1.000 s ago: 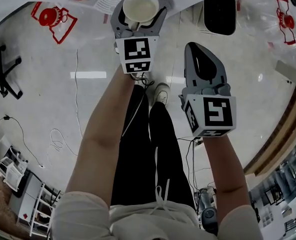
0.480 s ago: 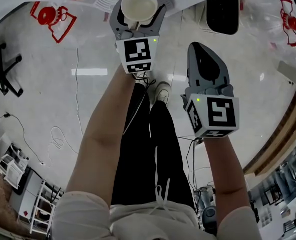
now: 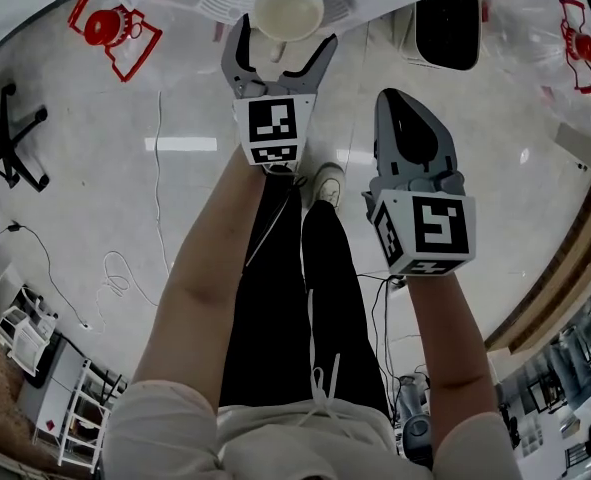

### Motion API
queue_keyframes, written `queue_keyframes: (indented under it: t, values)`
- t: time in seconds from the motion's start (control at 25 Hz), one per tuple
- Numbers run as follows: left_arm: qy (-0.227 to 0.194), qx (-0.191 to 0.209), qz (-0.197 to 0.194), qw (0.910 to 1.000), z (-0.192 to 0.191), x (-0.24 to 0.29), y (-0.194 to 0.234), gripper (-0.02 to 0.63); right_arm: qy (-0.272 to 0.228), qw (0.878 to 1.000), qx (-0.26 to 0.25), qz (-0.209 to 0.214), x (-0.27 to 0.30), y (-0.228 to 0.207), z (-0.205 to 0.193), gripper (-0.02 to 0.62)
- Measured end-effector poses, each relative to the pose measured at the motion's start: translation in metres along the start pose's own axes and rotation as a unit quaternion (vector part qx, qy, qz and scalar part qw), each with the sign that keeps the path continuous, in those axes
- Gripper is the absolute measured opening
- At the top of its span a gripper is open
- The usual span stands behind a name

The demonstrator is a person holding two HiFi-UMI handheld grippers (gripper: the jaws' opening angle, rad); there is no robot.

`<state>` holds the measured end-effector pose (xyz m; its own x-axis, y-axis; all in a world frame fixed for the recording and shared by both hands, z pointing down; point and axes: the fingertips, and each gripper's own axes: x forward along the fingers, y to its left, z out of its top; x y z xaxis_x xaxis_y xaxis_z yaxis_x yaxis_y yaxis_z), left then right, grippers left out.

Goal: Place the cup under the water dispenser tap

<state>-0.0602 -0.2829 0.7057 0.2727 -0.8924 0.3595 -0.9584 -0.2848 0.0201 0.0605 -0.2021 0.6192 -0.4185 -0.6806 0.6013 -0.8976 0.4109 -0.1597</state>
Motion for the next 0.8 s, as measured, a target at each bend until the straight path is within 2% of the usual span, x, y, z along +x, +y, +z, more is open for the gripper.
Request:
queue_keyframes:
  t: [0.28,0.44,0.48,0.52,0.56,0.6,0.68,0.8]
  values:
    - [0.022,-0.039,0.009,0.9989,-0.01,-0.055,-0.005,0.486,0.004,1.0,0.001,0.003,-0.019,0.012,-0.004,0.029]
    - [0.054,-0.053,0.012,0.997,-0.004,-0.102,-0.014,0.48,0.006,1.0,0.002,0.007,-0.043,0.027,-0.004,0.029]
    - [0.06,-0.061,0.017,0.9962,-0.001,-0.114,-0.015,0.448,0.006,1.0,0.003,0.007,-0.05,0.031,-0.003,0.029]
    - [0.063,-0.068,0.029,0.9952,0.003,-0.126,-0.015,0.346,0.005,1.0,0.004,0.008,-0.056,0.034,-0.001,0.029]
    - [0.063,-0.074,0.044,0.9942,0.007,-0.138,-0.014,0.188,0.004,1.0,0.003,0.009,-0.063,0.038,0.0,0.029]
    - [0.063,-0.078,0.057,0.9933,0.012,-0.148,-0.014,0.097,0.002,1.0,0.003,0.01,-0.069,0.042,0.002,0.029]
    - [0.065,-0.087,0.059,0.9924,0.023,-0.167,-0.019,0.032,-0.001,1.0,0.001,0.014,-0.081,0.052,0.007,0.029]
    - [0.073,-0.103,0.032,0.9914,0.045,-0.19,-0.033,0.018,-0.012,1.0,0.001,0.026,-0.102,0.069,0.026,0.029]
